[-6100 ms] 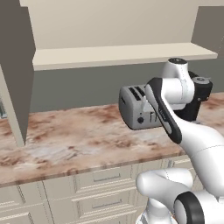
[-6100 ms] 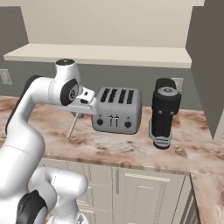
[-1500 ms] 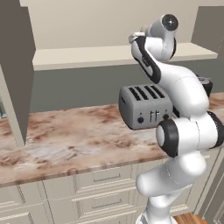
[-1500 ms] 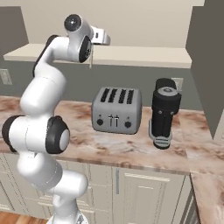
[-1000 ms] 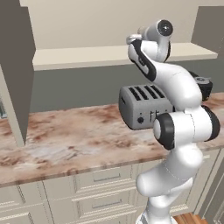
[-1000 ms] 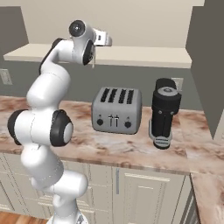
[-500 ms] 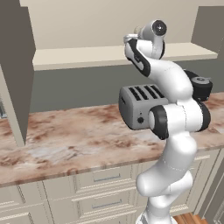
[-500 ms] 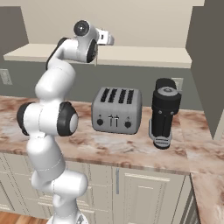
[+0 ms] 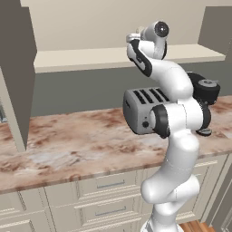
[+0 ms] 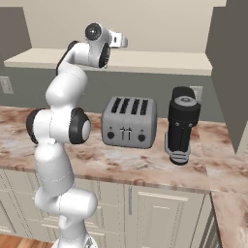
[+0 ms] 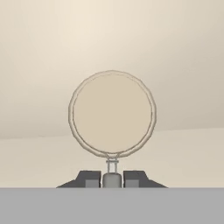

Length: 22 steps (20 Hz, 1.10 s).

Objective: Pick up the bar soap and dish brush from the sink, and place them back in the cabinet, and close the cabinet doors.

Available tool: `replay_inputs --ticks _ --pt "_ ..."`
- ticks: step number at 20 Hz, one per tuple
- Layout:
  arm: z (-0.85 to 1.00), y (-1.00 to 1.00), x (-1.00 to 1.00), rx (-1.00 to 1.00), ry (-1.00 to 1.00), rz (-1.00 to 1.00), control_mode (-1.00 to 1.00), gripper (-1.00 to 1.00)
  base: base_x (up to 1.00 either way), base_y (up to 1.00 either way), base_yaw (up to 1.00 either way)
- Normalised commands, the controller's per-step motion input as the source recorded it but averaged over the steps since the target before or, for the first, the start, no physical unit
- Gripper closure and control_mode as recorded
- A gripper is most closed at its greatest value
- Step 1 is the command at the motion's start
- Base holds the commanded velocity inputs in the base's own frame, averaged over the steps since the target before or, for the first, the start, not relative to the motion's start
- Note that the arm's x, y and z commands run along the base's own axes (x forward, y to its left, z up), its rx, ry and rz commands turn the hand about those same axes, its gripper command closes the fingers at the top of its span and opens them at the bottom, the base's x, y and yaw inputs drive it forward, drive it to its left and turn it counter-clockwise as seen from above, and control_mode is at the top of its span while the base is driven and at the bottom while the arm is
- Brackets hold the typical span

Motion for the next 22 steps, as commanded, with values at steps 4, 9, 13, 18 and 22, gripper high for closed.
replay_inputs --ticks 4,9,13,18,22 --pt "0.0 0.0 0.38 0.0 -0.07 0.0 -1.0 1.0 0.0 0.0 0.0" --pt "0.0 0.0 0.36 0.0 -0.04 0.0 -1.0 1.0 0.0 0.0 0.0" --pt "0.0 0.0 0.26 0.0 0.0 0.0 -1.0 1.0 0.0 0.0 0.0" --pt "-0.01 0.0 0.18 0.0 0.0 0.0 -1.0 1.0 0.0 0.0 0.0" --pt "-0.09 0.0 0.18 0.0 0.0 0.0 -1.0 1.0 0.0 0.0 0.0"
